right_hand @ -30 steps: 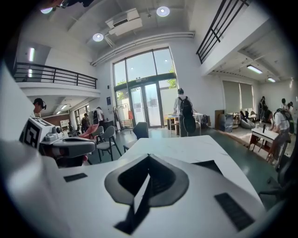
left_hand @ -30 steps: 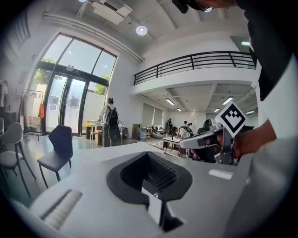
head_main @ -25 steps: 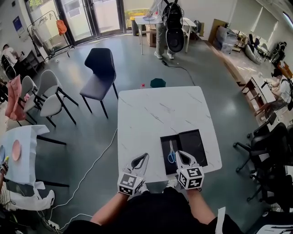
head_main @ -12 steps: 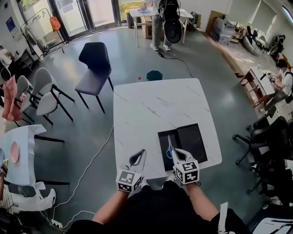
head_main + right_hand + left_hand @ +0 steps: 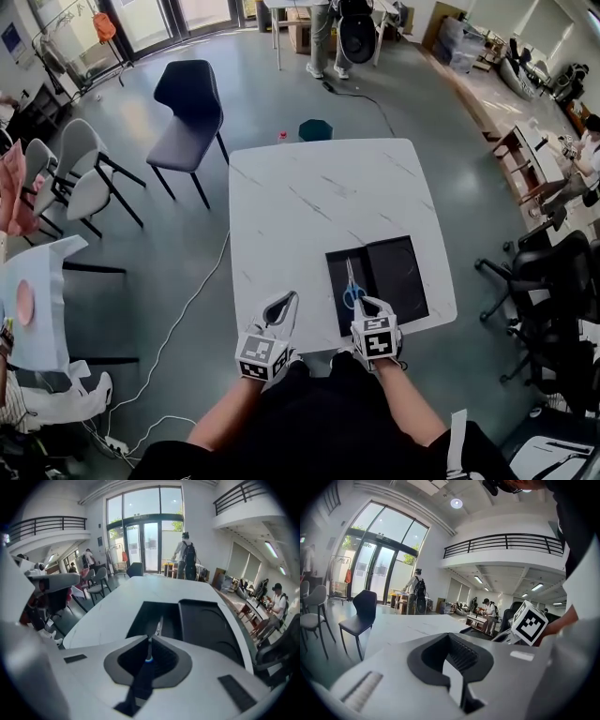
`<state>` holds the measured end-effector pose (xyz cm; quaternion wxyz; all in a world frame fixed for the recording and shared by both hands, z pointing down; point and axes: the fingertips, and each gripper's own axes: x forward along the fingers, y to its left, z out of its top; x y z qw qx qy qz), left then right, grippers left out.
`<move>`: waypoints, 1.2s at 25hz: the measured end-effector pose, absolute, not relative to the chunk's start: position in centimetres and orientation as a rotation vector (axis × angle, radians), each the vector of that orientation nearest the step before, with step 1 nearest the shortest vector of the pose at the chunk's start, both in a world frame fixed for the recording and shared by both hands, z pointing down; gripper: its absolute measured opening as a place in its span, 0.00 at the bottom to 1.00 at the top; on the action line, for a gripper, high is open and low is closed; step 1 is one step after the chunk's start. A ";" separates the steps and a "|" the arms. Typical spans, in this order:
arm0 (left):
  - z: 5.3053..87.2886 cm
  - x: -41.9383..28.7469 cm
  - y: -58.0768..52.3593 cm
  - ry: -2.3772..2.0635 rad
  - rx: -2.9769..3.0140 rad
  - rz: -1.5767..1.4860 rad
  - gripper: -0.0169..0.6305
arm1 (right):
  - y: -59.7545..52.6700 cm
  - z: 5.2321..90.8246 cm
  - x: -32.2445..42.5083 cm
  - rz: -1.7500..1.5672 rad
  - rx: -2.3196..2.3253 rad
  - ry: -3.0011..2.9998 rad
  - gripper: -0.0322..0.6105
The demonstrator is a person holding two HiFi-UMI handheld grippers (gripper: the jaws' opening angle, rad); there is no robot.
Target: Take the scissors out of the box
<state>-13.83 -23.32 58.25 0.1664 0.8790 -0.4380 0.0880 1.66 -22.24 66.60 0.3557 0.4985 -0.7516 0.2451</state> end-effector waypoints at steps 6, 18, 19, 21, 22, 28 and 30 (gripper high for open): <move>58.9 -15.5 -23.1 -1.273 2.465 0.256 0.04 | -22.4 70.2 1.0 0.721 1.245 -1.848 0.26; 59.6 -17.2 -23.3 -1.305 2.437 0.265 0.04 | -23.9 73.7 2.3 0.817 1.291 -1.678 0.25; 59.6 -17.0 -23.3 -1.301 2.442 0.266 0.04 | -23.9 74.0 2.4 0.818 1.287 -1.667 0.25; 59.4 -16.6 -23.3 -1.292 2.457 0.270 0.04 | -24.0 74.6 2.6 0.812 1.276 -1.640 0.24; 59.4 -16.5 -23.2 -1.287 2.461 0.271 0.04 | -24.1 74.8 2.6 0.806 1.265 -1.628 0.24; 59.5 -16.3 -22.7 -1.277 2.459 0.270 0.04 | -23.7 75.8 2.7 0.884 1.242 -1.580 0.23; 59.5 -16.3 -22.7 -1.276 2.456 0.268 0.04 | -23.9 75.5 2.7 0.873 1.238 -1.583 0.23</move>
